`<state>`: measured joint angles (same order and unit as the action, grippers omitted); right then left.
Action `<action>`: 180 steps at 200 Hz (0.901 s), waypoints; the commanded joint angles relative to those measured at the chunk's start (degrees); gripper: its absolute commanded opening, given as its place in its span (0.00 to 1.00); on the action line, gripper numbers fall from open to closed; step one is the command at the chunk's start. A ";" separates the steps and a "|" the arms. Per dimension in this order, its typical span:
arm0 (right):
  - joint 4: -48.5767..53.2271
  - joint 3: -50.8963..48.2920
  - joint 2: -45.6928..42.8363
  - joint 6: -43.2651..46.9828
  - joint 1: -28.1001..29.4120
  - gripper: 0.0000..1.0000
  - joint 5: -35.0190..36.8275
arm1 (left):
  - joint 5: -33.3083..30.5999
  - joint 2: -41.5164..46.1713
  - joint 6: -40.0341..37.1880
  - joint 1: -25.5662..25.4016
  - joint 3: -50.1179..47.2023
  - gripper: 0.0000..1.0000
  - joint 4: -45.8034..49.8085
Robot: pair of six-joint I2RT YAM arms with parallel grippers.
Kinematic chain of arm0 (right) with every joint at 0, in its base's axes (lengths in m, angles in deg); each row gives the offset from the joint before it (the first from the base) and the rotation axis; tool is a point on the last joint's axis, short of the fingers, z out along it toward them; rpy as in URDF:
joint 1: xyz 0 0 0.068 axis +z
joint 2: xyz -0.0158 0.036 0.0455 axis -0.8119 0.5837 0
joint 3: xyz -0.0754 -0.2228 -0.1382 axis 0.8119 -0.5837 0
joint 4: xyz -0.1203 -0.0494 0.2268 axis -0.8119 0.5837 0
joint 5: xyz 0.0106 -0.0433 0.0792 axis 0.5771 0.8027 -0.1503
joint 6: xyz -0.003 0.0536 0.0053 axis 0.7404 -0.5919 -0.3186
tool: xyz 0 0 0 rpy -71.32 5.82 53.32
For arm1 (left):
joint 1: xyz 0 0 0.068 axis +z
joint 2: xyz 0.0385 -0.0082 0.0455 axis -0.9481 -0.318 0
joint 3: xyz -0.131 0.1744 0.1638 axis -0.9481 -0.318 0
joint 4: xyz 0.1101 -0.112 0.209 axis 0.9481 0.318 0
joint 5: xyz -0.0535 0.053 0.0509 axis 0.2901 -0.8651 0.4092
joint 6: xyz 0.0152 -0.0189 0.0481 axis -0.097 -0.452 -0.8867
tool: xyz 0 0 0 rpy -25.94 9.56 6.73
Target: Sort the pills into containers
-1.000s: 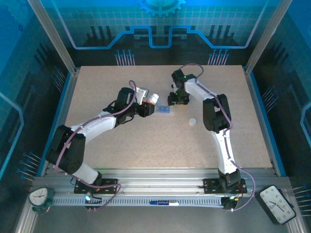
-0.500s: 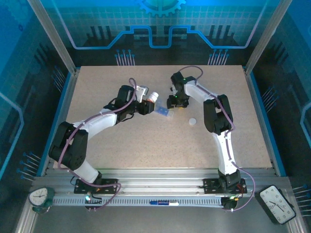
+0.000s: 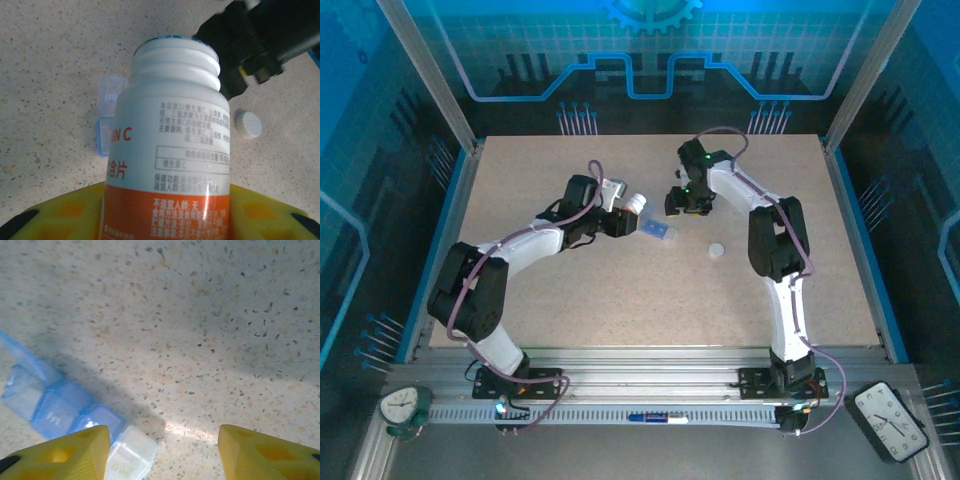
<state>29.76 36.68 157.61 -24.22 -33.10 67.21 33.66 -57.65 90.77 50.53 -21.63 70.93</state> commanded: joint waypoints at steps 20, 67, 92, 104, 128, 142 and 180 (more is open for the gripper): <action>-2.49 -4.28 -4.57 0.66 -0.28 0.61 -3.93 | 2.12 -1.92 -1.64 0.19 3.35 0.00 3.88; -3.39 -7.24 -5.10 3.24 0.73 0.61 -6.38 | 1.76 -3.57 -2.71 0.23 4.57 0.00 7.79; -3.72 -8.04 -4.71 3.75 1.39 0.61 -6.38 | 1.59 -4.49 -3.68 0.20 5.32 0.00 10.24; -3.83 -8.23 -4.28 3.74 1.55 0.61 -6.30 | 1.43 -4.61 -4.01 0.19 5.55 0.00 11.07; -4.07 -8.32 -3.53 3.57 1.76 0.60 -6.38 | 0.67 -5.31 -4.79 0.20 6.40 0.00 13.03; -4.18 -8.27 -3.13 3.57 1.84 0.60 -6.27 | 0.28 -5.80 -5.28 0.19 7.10 0.00 14.27; -4.27 -8.10 -2.21 3.64 1.83 0.60 -5.97 | -0.12 -7.83 -6.55 0.21 10.32 0.00 18.46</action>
<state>25.52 28.70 154.24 -21.33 -32.05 61.73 33.84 -63.66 86.31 50.53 -14.42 85.14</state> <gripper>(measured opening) 0.604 0.445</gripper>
